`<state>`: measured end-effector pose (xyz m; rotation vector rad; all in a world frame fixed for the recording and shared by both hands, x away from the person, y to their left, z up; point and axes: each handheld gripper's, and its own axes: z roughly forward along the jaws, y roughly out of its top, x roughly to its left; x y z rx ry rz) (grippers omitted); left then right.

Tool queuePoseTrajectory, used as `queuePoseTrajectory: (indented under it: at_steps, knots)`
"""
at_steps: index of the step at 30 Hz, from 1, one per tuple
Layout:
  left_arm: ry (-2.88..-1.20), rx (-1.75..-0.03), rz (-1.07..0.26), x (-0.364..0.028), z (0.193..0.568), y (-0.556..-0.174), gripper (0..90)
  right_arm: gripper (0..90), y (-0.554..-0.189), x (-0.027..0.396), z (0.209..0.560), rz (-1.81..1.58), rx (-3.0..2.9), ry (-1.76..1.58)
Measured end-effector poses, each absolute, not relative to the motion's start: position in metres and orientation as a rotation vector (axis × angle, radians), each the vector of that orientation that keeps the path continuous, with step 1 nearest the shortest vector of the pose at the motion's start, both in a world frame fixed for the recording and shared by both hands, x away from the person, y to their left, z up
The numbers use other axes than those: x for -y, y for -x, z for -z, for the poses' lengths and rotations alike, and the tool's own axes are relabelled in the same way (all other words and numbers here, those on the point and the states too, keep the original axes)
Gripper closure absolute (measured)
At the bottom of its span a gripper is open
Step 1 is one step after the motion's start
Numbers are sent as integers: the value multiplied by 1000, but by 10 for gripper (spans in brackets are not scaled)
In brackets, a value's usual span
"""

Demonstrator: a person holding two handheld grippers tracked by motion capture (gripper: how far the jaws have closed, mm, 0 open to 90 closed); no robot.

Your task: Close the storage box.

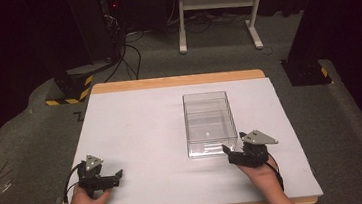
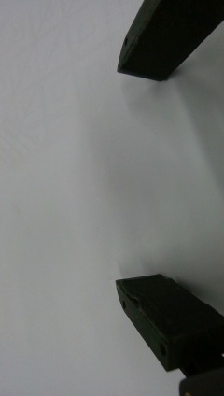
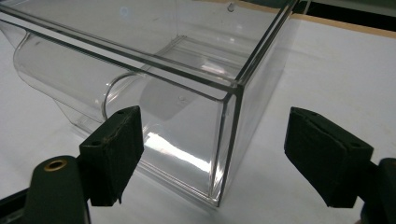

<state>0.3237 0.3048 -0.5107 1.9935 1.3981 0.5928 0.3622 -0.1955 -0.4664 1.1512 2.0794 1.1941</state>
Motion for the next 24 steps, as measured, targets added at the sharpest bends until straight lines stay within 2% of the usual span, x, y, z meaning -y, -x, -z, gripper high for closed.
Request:
queuePoseTrajectory:
  at_steps: [24]
  knots:
    - [-1993,-1398,-593,-305,511,-324,6,207,-384,197,470,-1195,-2047,-1212]
